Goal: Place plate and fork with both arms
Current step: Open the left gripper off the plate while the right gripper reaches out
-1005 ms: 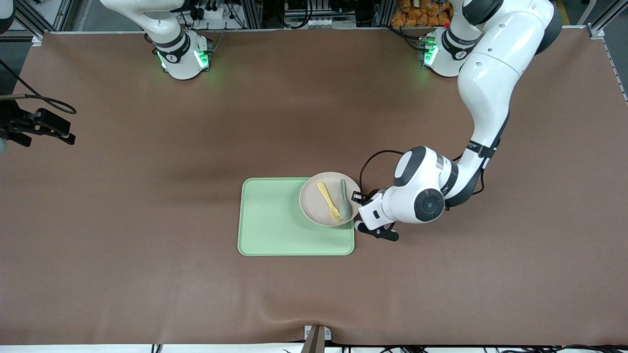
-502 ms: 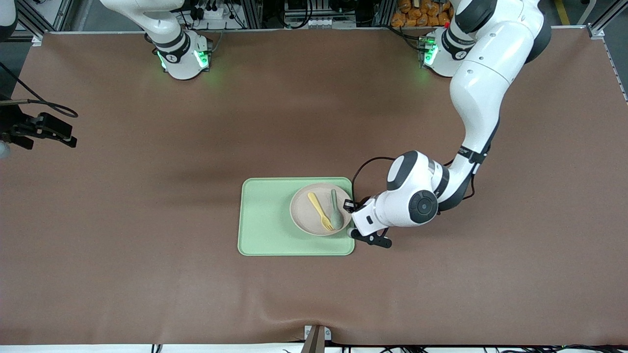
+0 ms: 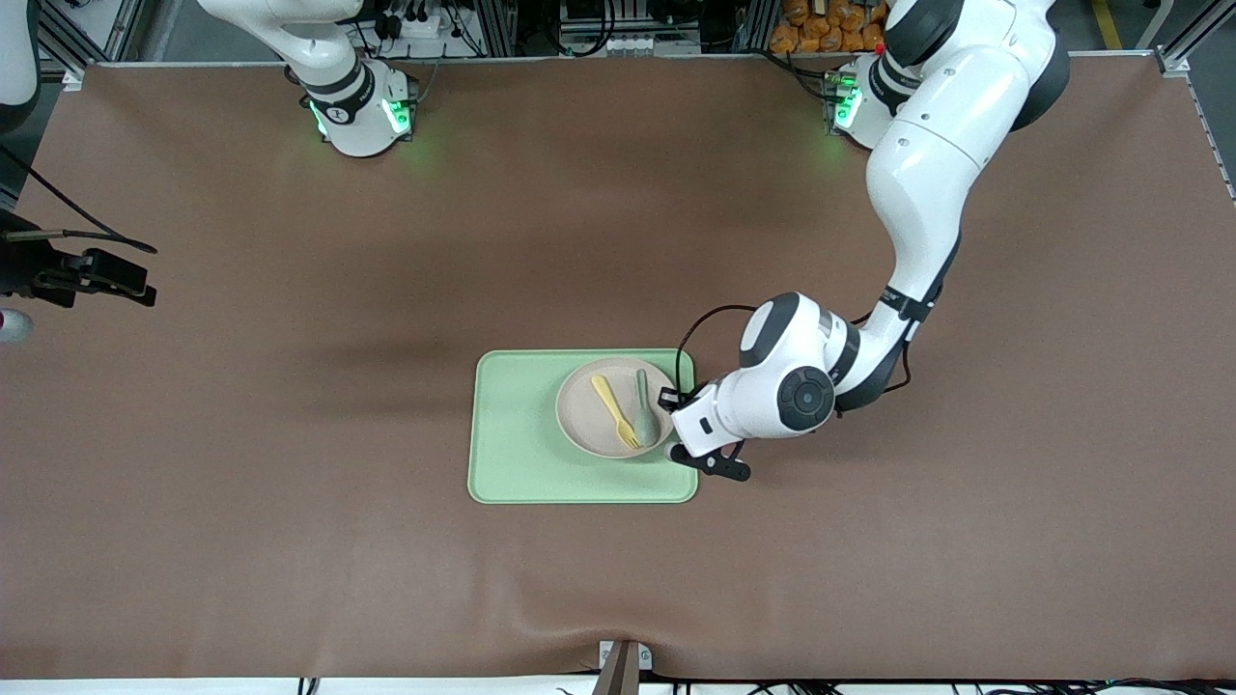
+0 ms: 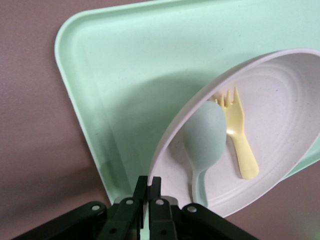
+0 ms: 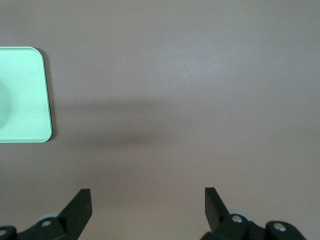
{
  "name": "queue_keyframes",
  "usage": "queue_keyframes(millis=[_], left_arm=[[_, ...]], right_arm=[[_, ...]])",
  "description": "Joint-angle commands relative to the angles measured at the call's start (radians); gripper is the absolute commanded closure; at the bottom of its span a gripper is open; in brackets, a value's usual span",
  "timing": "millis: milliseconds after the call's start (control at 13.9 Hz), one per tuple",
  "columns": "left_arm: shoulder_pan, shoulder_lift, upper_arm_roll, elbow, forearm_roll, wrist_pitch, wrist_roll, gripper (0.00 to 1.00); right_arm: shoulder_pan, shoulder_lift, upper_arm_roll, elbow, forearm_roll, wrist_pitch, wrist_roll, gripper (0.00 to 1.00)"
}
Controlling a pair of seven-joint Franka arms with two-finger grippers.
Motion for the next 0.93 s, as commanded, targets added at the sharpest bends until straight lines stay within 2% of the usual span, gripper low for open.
queue_keyframes(millis=[0, 287, 502, 574, 646, 718, 790, 861], left_arm=[[-0.021, 0.025, 0.011, 0.034, -0.022, 0.021, -0.012, 1.00], [-0.073, 0.031, 0.071, 0.034, -0.022, 0.035, -0.012, 1.00], [-0.078, 0.035, 0.076, 0.032, -0.023, 0.056, -0.014, 1.00], [-0.078, 0.036, 0.074, 0.032, -0.023, 0.064, -0.022, 0.94], [-0.078, 0.036, 0.074, 0.032, -0.023, 0.074, -0.040, 0.80], [-0.078, 0.034, 0.074, 0.032, -0.023, 0.081, -0.058, 0.26], [-0.078, 0.032, 0.076, 0.032, -0.023, 0.084, -0.065, 0.00], [-0.081, 0.026, 0.074, 0.029, -0.022, 0.091, -0.075, 0.00]], right_arm=[[-0.004, -0.006, 0.007, 0.005, 0.000, -0.006, -0.006, 0.00], [-0.004, 0.000, 0.010, 0.008, 0.011, -0.001, 0.002, 0.00], [-0.012, 0.006, 0.008, 0.008, 0.065, -0.004, 0.002, 0.00], [-0.006, 0.007, 0.008, 0.008, 0.065, -0.003, 0.002, 0.00], [-0.001, 0.010, 0.010, 0.008, 0.066, 0.000, 0.002, 0.00], [0.008, 0.020, 0.011, 0.008, 0.066, 0.005, 0.004, 0.00], [0.020, 0.027, 0.011, 0.008, 0.072, 0.010, 0.004, 0.00], [0.031, 0.039, 0.011, 0.010, 0.086, 0.010, 0.004, 0.00]])
